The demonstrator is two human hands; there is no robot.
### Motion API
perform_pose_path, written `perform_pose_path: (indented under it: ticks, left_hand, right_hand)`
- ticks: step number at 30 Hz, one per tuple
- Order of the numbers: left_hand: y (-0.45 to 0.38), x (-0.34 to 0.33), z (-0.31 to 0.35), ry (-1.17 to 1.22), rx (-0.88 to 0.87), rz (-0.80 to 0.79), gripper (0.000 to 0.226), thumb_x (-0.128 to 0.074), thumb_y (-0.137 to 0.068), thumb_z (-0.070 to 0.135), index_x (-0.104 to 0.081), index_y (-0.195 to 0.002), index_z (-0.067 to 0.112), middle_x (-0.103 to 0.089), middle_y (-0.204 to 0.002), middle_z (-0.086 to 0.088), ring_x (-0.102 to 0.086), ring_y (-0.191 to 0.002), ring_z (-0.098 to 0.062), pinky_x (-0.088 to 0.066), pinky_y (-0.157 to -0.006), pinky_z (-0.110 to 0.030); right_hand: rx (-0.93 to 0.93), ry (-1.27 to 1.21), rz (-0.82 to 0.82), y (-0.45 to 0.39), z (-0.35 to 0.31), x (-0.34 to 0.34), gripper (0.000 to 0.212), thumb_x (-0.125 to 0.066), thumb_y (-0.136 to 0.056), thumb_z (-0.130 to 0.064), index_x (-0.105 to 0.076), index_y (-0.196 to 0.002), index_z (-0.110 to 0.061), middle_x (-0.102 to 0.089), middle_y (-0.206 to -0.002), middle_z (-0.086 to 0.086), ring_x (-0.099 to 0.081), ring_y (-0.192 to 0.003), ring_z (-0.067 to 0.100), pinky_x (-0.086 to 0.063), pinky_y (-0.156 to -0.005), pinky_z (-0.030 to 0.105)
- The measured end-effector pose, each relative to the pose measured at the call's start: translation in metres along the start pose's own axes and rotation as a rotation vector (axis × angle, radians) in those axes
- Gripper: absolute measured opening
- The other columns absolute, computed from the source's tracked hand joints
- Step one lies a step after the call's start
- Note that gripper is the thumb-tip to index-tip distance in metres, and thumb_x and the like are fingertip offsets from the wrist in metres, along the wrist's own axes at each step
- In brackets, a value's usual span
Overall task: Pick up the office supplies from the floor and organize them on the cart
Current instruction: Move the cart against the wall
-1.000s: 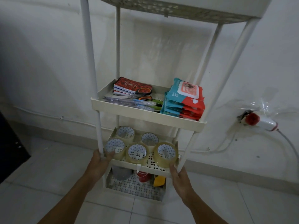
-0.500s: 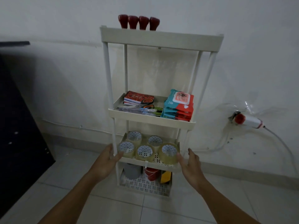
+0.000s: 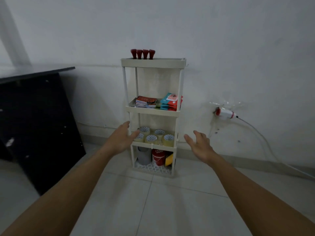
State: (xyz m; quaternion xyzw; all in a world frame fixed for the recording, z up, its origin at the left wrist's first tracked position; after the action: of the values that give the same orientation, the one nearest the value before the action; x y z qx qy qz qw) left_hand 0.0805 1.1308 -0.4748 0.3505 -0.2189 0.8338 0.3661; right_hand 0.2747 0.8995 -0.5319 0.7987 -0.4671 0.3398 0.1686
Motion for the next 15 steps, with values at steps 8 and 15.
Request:
perform_pose_path:
  ticks: [8, 15]
  left_hand:
    - [0.113, 0.042, 0.066, -0.116, -0.021, 0.087, 0.078, -0.047, -0.096, 0.057, -0.019, -0.155, 0.014, -0.031, -0.159, -0.008, -0.034, -0.143, -0.028, -0.029, -0.117, -0.048]
    - [0.124, 0.082, 0.145, -0.168, -0.069, 0.065, 0.063, -0.048, -0.100, 0.044, -0.029, -0.151, 0.012, -0.041, -0.152, -0.009, -0.042, -0.136, -0.026, -0.035, -0.109, -0.042]
  right_hand:
    - [0.128, 0.029, 0.059, 0.103, -0.021, 0.089, 0.073, -0.035, -0.098, -0.061, -0.024, -0.155, -0.016, -0.021, -0.162, 0.007, -0.017, -0.148, 0.028, -0.020, -0.117, 0.051]
    - [0.129, 0.107, -0.013, 0.119, -0.064, 0.135, 0.070, -0.034, -0.100, -0.058, -0.024, -0.155, -0.017, -0.020, -0.162, 0.004, -0.020, -0.147, 0.026, -0.022, -0.114, 0.049]
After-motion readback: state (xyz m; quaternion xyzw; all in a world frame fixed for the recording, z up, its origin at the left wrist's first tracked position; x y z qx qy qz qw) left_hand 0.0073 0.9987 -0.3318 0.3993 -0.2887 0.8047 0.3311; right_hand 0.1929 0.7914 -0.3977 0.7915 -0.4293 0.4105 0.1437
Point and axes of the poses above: each hand's wrist, its own y-axis away from the middle knuckle, its own x-axis out of the back of the hand, z = x × y, the point moved 9 cm from there along -y, towards the middle knuckle
